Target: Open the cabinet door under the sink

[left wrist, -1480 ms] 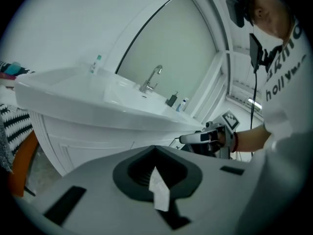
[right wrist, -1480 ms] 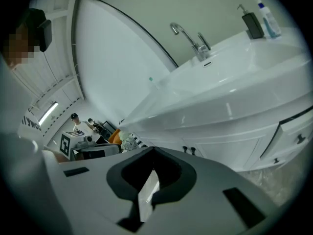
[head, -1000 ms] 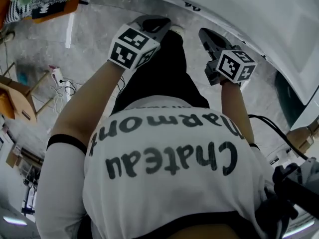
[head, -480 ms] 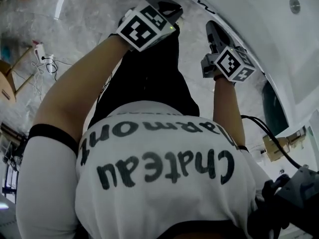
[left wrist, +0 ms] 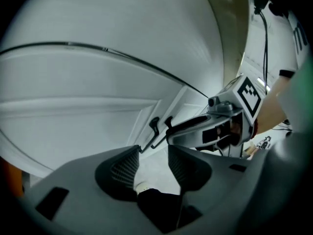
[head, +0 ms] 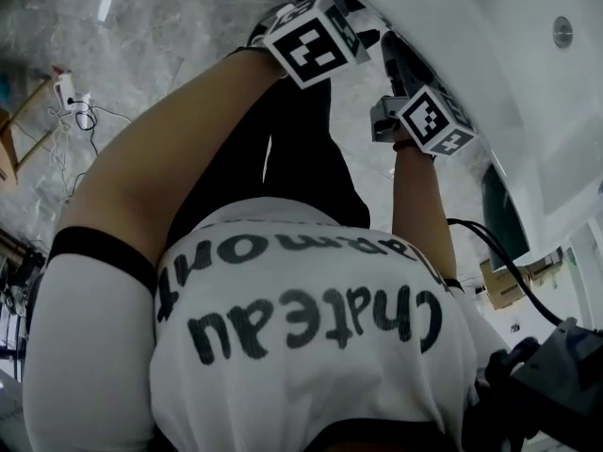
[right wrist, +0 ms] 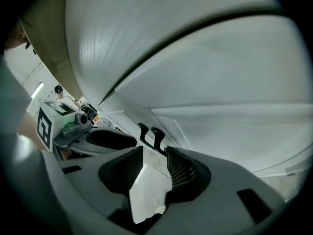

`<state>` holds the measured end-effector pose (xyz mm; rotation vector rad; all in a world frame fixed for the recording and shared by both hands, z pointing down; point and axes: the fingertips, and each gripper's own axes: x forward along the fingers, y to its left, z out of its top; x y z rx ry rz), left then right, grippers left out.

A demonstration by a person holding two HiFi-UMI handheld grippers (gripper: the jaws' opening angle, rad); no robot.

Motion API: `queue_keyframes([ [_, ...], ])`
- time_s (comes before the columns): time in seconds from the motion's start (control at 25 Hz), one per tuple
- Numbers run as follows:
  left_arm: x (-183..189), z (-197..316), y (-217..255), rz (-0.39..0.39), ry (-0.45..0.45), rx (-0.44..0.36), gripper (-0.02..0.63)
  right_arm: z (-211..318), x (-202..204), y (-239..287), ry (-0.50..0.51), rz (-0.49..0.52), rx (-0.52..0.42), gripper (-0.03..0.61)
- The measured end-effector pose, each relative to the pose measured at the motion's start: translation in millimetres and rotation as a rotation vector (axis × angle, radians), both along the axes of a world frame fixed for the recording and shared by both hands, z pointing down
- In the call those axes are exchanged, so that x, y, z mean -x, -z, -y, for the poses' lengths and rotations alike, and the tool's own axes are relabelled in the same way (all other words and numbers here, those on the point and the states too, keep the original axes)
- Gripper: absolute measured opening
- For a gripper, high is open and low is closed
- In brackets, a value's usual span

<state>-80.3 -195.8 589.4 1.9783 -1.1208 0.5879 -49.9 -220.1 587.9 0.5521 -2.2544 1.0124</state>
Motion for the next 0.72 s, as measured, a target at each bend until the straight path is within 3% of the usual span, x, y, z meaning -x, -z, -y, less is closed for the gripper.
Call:
queue_keyframes([
  [0.44, -0.8, 23.9, -8.3, 0.080, -0.102, 0.020, 0.160, 11.3, -2.2, -6.4, -0.093, 0.053, 0.017, 0.095],
  [0.56, -6.2, 29.8, -8.6, 0.068, -0.090, 0.027, 0.094, 13.1, -4.2, -5.3, -0.101, 0.061, -0.003, 0.094],
  [0.72, -11.7, 35.5, -10.3, 0.088, -0.067, 0.028, 0.071, 14.2, -7.3, -2.3, -0.103, 0.062, -0.057, 0.078],
])
